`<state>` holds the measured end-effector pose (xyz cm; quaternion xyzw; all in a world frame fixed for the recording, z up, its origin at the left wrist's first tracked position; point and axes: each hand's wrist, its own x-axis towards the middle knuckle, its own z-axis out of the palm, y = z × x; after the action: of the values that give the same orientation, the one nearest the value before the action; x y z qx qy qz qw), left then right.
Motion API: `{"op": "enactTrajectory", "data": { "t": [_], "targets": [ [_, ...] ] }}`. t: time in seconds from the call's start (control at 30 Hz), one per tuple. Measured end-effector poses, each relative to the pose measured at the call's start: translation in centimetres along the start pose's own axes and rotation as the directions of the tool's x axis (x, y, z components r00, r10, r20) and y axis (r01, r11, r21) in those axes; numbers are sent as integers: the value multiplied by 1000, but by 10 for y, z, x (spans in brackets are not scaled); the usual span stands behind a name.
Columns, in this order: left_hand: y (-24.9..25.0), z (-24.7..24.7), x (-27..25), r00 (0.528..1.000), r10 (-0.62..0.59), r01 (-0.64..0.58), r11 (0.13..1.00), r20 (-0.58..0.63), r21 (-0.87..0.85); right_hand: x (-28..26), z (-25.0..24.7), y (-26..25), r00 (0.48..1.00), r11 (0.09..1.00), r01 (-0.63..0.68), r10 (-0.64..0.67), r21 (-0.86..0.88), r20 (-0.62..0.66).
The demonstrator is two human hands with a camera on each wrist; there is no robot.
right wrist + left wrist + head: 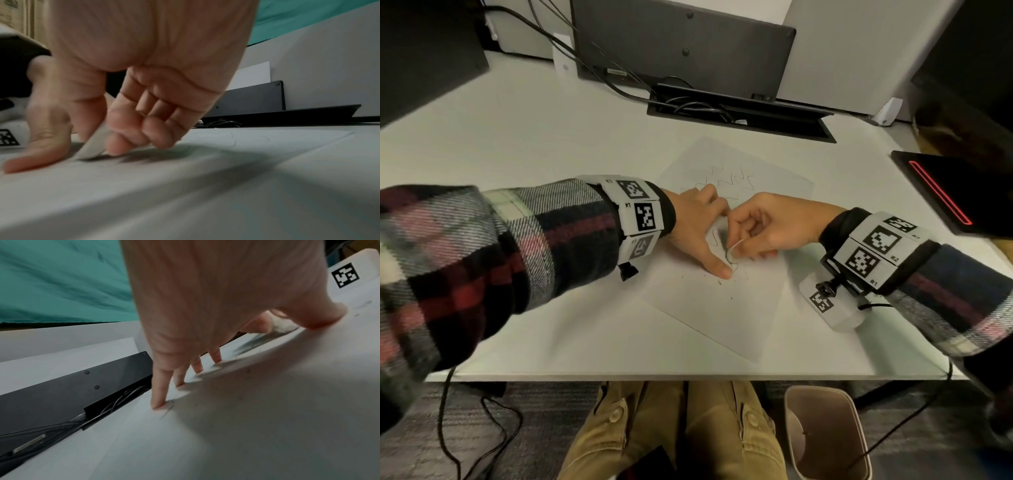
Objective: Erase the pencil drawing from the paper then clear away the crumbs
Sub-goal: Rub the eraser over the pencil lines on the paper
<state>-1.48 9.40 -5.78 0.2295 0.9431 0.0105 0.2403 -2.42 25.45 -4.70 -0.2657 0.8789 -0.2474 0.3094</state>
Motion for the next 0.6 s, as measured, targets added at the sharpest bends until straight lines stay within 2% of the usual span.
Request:
{"op": "enactTrajectory", "data": {
  "t": [0.03, 0.17, 0.33, 0.5, 0.6],
  "targets": [
    [0, 0, 0, 1000, -4, 4, 1000, 14, 4, 0, 0, 1, 1000, 1000, 3, -3, -11, -4],
    [-1, 1, 2, 995, -22, 20, 1000, 99, 21, 3, -1, 2, 986, 994, 24, -42, -110, -164],
    [-2, 1, 5, 990, -29, 28, 1000, 141, 15, -7, 3, -1, 1000, 1000, 2, -2, 4, 13],
    [0, 1, 3, 987, -44, 40, 999, 154, 26, -5, -1, 2, 985, 991, 15, -37, -135, -166],
    [0, 1, 3, 987, -48, 46, 999, 153, 17, -10, 3, -3, 999, 999, -4, 3, -32, -42]
  ]
}}
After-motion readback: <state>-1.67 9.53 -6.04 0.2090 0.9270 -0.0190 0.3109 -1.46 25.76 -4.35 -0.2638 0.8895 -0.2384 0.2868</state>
